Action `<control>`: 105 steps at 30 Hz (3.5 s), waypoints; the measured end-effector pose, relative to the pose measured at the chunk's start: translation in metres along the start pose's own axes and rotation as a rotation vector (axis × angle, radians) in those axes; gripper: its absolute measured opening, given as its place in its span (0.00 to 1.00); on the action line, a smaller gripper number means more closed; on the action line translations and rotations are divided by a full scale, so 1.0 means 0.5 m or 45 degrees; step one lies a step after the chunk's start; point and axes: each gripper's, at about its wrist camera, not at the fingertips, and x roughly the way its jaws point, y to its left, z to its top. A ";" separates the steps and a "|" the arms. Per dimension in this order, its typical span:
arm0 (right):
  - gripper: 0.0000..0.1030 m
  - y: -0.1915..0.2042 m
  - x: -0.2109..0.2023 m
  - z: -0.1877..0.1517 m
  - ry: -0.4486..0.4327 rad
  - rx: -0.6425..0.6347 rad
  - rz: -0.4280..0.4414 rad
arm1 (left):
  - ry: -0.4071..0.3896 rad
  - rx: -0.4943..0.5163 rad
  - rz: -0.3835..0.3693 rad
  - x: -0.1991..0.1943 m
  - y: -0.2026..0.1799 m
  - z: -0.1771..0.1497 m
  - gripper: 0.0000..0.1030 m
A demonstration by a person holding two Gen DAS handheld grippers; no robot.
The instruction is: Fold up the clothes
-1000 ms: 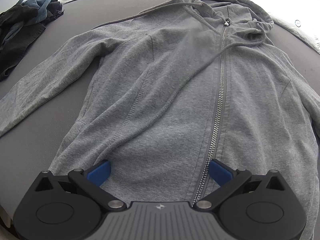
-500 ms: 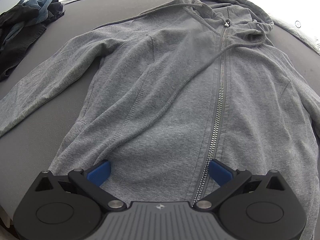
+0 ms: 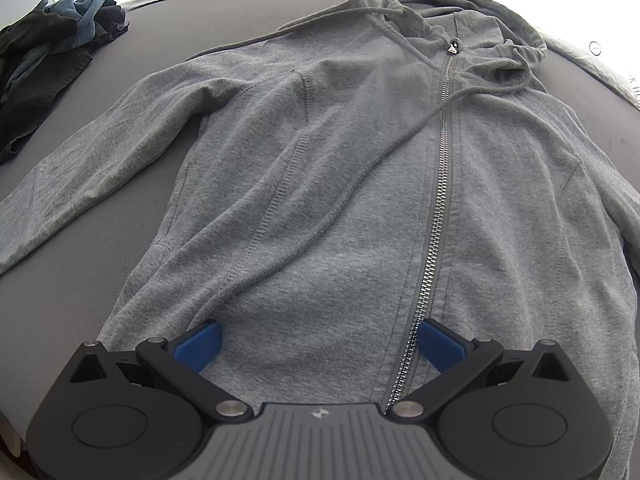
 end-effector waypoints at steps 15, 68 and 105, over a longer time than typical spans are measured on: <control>0.06 -0.115 -0.268 0.097 -0.711 0.384 0.262 | -0.009 0.000 0.000 0.000 -0.001 -0.005 1.00; 0.28 -0.201 -0.083 -0.181 0.129 0.957 0.116 | -0.037 0.000 -0.001 -0.002 -0.004 -0.012 1.00; 0.02 -0.251 -0.082 -0.169 -0.076 1.472 0.374 | -0.053 0.002 -0.005 -0.003 -0.003 -0.014 1.00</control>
